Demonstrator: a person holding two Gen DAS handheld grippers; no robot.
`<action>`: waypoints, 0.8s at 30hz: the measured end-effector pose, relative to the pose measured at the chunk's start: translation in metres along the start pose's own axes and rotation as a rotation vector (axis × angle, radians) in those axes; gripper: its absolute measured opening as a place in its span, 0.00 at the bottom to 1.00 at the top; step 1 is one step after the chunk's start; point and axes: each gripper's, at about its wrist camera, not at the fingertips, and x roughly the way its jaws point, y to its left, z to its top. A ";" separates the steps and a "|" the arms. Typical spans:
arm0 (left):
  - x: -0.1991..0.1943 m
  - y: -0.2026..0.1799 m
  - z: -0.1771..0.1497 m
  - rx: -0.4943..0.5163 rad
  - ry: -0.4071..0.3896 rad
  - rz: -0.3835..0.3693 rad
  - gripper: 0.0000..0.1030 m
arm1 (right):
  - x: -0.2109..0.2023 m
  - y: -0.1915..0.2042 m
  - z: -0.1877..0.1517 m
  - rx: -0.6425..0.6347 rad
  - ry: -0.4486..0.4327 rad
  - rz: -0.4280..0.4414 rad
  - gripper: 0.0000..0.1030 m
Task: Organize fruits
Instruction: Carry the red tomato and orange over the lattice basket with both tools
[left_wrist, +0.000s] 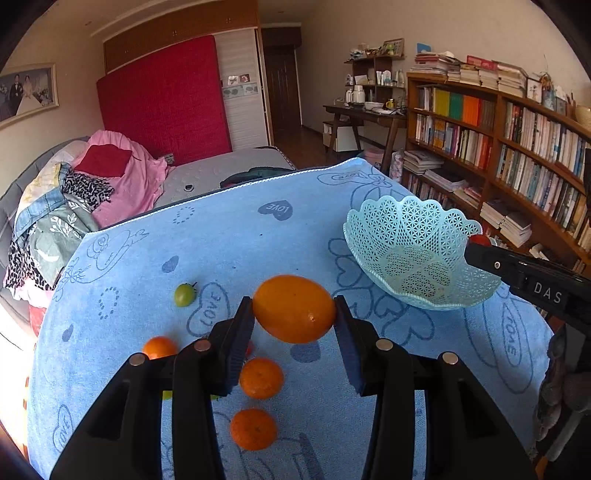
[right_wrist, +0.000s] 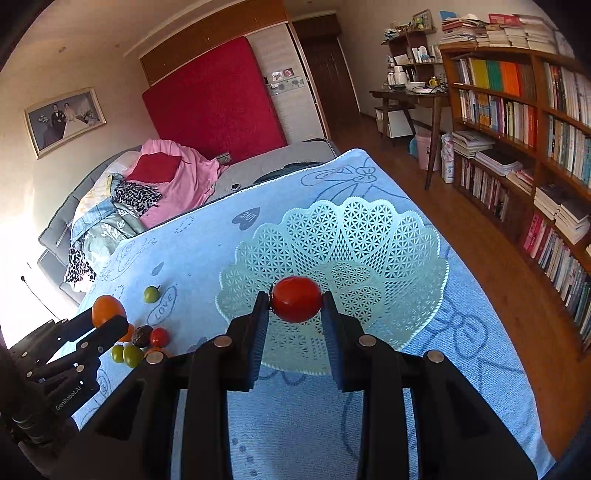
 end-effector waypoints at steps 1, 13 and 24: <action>0.004 -0.003 0.003 0.002 0.002 -0.006 0.43 | 0.002 -0.005 0.001 0.005 0.001 -0.010 0.29; 0.050 -0.030 0.017 -0.009 0.049 -0.066 0.43 | 0.026 -0.036 0.001 0.047 0.011 -0.068 0.29; 0.058 -0.036 0.032 -0.011 0.037 -0.107 0.43 | 0.026 -0.042 0.003 0.076 -0.004 -0.078 0.31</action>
